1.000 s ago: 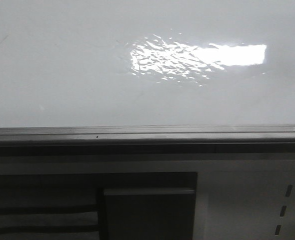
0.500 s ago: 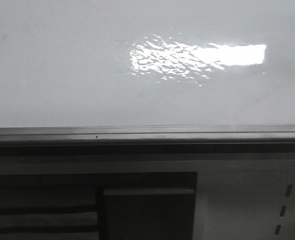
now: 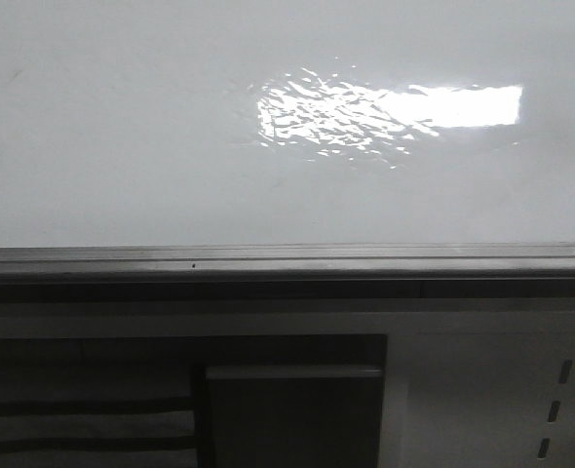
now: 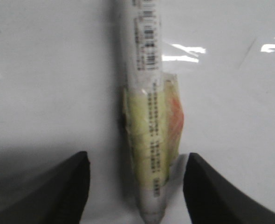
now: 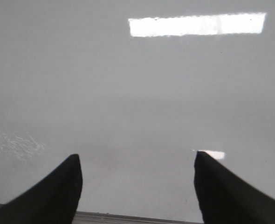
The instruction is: Write number 4 on whiteboard
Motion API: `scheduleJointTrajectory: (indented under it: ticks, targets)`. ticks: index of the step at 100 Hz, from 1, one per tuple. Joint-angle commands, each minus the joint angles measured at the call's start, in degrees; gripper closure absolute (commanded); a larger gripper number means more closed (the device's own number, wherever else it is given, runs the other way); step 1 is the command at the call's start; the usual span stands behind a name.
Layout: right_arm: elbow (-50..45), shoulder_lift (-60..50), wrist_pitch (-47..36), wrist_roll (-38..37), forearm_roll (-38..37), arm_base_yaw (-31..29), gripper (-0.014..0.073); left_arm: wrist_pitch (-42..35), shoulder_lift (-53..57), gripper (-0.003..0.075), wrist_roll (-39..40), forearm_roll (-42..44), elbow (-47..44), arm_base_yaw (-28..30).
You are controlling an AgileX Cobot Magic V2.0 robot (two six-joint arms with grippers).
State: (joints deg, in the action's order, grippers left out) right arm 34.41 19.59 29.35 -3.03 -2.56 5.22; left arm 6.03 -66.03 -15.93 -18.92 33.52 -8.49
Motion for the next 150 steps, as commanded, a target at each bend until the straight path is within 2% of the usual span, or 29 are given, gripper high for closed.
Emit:
scheduleJointTrajectory:
  ticks: [1, 17, 35, 50, 59, 68, 81, 88, 98, 111, 128, 140, 150]
  targets:
    - [2.03, 0.92, -4.69, 0.09, -0.10, -0.41, 0.0135, -5.01, -0.11, 0.0427, 0.00, -0.44, 1.76, -0.38]
    - [2.03, 0.92, -4.69, 0.09, -0.10, -0.41, 0.0135, -5.14, -0.11, 0.0613, 0.00, -0.44, 1.76, -0.38]
    - [2.03, 0.92, -4.44, 0.09, -0.10, -0.41, 0.0135, -4.93, -0.11, 0.0735, 0.00, -0.44, 1.76, -0.38]
    - [4.68, 0.92, 0.35, 0.09, 1.27, -0.41, 0.0135, -1.23, 1.30, 0.0741, 0.00, -0.44, 2.64, -0.38]
    - [8.55, 1.74, 6.49, 0.48, 2.56, -0.30, 0.0136, 7.03, 3.22, 0.0741, -0.33, -0.44, 5.94, -0.47]
    - [13.29, 4.57, 13.71, 3.03, 4.06, 0.21, 0.0137, 17.77, 4.60, 0.0741, -5.08, -0.44, 11.18, -1.75]
    - [20.02, 10.71, 23.69, 13.68, 12.10, 1.61, 0.0137, 33.99, 4.68, 0.0741, -14.79, -1.12, 19.90, -6.63]
    - [22.69, 14.73, 28.73, 21.96, 19.49, 2.24, 0.0137, 40.57, 4.20, 0.0741, -20.01, -2.83, 23.58, -10.34]
    - [25.01, 20.46, 34.47, 34.30, 31.66, 3.01, 0.0137, 46.22, 3.53, 0.0741, -26.43, -5.53, 27.41, -16.78]
    - [26.64, 28.17, 39.05, 50.04, 42.87, 3.82, 0.0137, 46.98, 1.56, 0.0741, -30.26, -6.33, 30.11, -25.47]
    - [27.52, 35.79, 39.35, 67.99, 48.79, 6.44, 0.0137, 46.72, -2.97, 0.0741, -32.26, -5.94, 33.47, -35.61]
    - [27.88, 38.85, 37.63, 74.43, 51.78, 9.51, 0.0137, 46.72, -6.01, 0.0741, -33.05, -5.82, 35.52, -39.30]
    - [28.00, 40.40, 34.58, 74.85, 51.78, 12.20, 0.0137, 46.61, -7.69, 0.0741, -33.05, -5.68, 36.47, -40.33]
